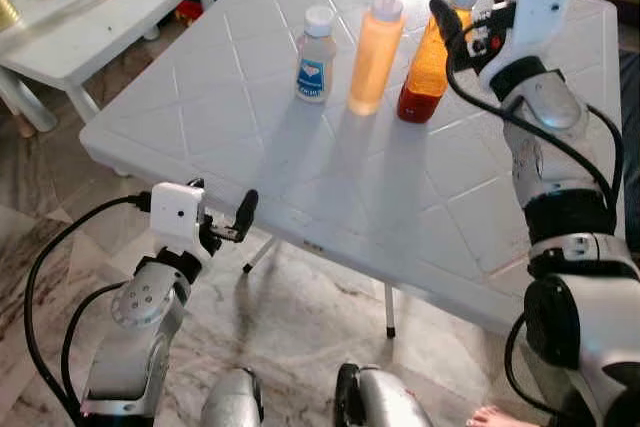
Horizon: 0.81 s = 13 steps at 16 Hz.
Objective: Restocking fridge
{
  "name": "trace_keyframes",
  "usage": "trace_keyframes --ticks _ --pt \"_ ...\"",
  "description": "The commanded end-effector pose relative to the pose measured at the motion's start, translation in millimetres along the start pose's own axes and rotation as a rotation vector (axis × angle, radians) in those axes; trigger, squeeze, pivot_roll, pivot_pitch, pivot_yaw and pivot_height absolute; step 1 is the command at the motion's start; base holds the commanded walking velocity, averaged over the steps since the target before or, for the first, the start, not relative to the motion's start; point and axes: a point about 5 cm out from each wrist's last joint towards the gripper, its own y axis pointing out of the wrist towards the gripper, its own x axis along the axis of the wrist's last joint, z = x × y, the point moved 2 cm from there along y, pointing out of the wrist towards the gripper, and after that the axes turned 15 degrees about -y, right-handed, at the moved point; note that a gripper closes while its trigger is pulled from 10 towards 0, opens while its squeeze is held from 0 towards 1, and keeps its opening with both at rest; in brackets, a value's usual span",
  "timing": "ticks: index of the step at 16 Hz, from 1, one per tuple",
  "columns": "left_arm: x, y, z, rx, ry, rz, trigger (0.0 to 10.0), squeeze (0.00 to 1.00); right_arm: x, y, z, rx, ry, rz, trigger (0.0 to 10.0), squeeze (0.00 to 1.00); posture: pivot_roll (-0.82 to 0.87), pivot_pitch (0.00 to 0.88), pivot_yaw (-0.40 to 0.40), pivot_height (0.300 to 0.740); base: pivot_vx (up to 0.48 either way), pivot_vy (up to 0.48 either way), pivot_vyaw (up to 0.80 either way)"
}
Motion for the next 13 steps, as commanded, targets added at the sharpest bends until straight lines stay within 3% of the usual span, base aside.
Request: trace_keyframes --ticks 1,2,4,7,8,13 --pt "1 -2.3 -1.0 0.001 0.012 0.001 10.0 0.0 6 4.3 -2.2 -0.003 0.023 -0.017 1.7 0.0 0.15 0.225 -0.018 0.74 0.0 0.0 0.0" --pt "1 -2.7 -1.3 0.001 0.012 0.004 10.0 0.0 4 7.4 -2.8 -0.004 0.049 -0.002 2.4 0.0 0.15 0.225 -0.019 0.74 0.0 0.0 0.0" --pt "0 -3.1 -1.7 0.002 0.012 0.008 10.0 0.0 0 10.9 0.2 0.022 0.055 0.033 2.3 0.0 0.15 0.225 -0.019 0.74 0.0 0.0 0.0" --pt "0 -2.2 -2.8 -0.003 0.016 0.009 10.0 0.0 -2 14.0 3.6 0.039 0.07 0.061 1.6 0.0 0.15 0.225 -0.022 0.74 0.0 0.0 0.0" --pt "0 -1.7 -3.4 -0.004 0.017 0.009 10.0 0.0 -2 14.9 4.3 0.043 0.075 0.066 0.7 0.0 0.15 0.224 -0.022 0.74 0.0 0.0 0.0" --pt "-1 1.6 -6.2 -0.01 0.018 0.008 10.0 0.0 -7 15.4 3.3 0.028 0.059 0.107 0.0 0.0 0.15 0.22 -0.03 0.74 0.0 0.0 0.0"
